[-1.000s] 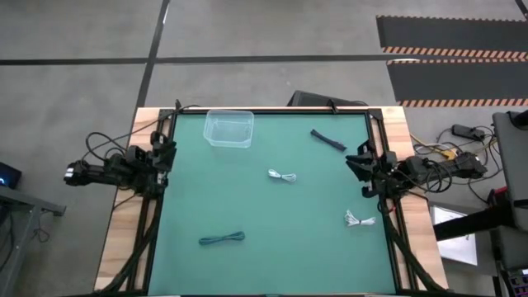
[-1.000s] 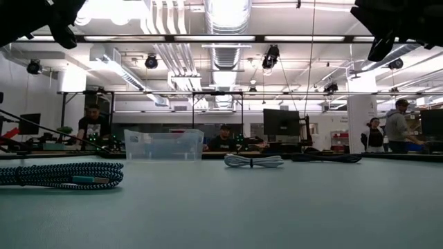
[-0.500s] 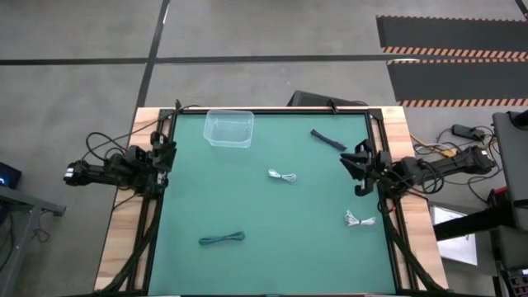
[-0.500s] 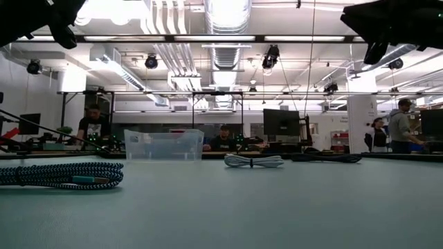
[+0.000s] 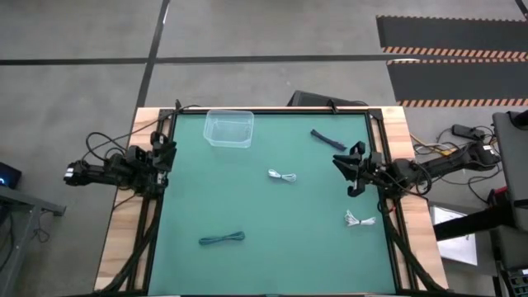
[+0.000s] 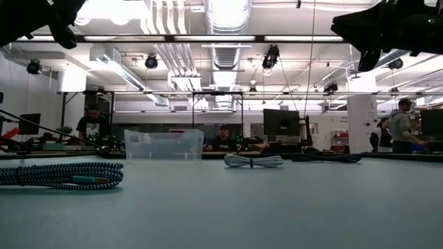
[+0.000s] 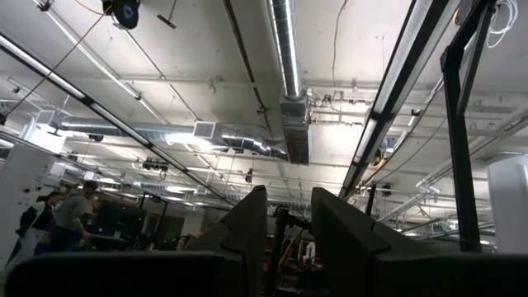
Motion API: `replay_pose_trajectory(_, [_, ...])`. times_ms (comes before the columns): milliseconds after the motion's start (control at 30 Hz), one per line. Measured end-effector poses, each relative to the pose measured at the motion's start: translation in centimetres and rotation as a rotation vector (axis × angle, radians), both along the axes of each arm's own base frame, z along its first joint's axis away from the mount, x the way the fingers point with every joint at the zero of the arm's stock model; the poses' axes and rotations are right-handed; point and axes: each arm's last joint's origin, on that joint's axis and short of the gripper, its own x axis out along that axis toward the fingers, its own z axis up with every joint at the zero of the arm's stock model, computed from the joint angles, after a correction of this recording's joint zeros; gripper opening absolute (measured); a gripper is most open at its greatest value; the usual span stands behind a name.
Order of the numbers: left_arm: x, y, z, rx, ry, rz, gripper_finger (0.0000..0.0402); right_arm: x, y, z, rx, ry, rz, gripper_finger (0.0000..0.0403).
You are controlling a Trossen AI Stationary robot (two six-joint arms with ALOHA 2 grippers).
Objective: Pick and place USB-C Cables
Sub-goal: Put the light blue charger cable into the transparent bin
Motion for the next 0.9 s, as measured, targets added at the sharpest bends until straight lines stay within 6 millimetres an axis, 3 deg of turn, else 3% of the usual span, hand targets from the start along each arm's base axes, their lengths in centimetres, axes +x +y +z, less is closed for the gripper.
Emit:
replay_pose_trajectory(233, [0.0, 0.0, 0.0, 0.0, 0.0, 0.0, 0.0081, 1.5, 0.3, 0.6, -0.007, 0.011, -0.001, 0.0068])
replay_pose_trajectory(500, [0.0, 0.0, 0.0, 0.001, 0.0, -0.001, 0.0081, 5.1, 0.9, 2.5, -0.091, 0.064, -0.034, 0.0068])
replay_pose_trajectory(900, [0.0, 0.0, 0.0, 0.001, 0.003, -0.001, 0.0081, 10.3, 1.5, 3.5, -0.144, 0.272, -0.124, 0.0068])
